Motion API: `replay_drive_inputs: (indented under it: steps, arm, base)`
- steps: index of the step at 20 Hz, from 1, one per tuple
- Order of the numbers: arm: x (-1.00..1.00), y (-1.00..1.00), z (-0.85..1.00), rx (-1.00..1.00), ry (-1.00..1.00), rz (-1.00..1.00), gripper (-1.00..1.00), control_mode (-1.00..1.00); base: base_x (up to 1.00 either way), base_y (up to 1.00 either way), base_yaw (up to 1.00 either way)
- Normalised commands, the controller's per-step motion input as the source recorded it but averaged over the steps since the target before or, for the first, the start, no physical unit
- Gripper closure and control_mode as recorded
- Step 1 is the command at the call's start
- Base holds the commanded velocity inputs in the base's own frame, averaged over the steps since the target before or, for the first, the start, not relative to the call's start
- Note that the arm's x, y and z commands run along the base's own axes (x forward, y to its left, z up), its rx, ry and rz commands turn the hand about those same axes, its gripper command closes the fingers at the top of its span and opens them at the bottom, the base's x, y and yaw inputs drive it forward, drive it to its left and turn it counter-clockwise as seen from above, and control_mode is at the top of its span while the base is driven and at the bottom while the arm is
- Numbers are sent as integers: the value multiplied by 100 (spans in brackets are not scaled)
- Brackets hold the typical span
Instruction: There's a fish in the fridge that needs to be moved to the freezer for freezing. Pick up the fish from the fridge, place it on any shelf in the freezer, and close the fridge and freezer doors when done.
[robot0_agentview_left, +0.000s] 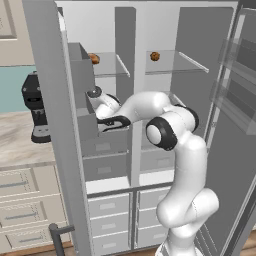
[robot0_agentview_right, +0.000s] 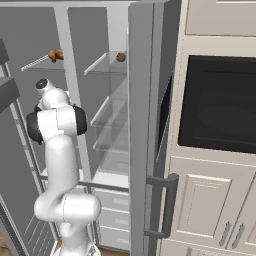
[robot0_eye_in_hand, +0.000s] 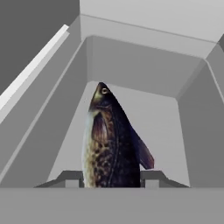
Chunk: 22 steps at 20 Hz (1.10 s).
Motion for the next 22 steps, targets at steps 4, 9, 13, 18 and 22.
replay_drive_inputs:
  steps: [4,9,13,18,22]
  arm:
    - [21,-20,0,7,4,0,-100,-100]
    - [-12,0,0,0,0,0,-100,-100]
    - [-51,0,0,0,-4,0,-100,-100]
    - [-57,0,0,0,-8,-2,-100,-100]
    - [-78,-5,2,3,-9,0,-100,-100]
  base:
    - [0,0,0]
    - [0,0,0]
    - [0,0,0]
    - [0,0,0]
    - [0,0,0]
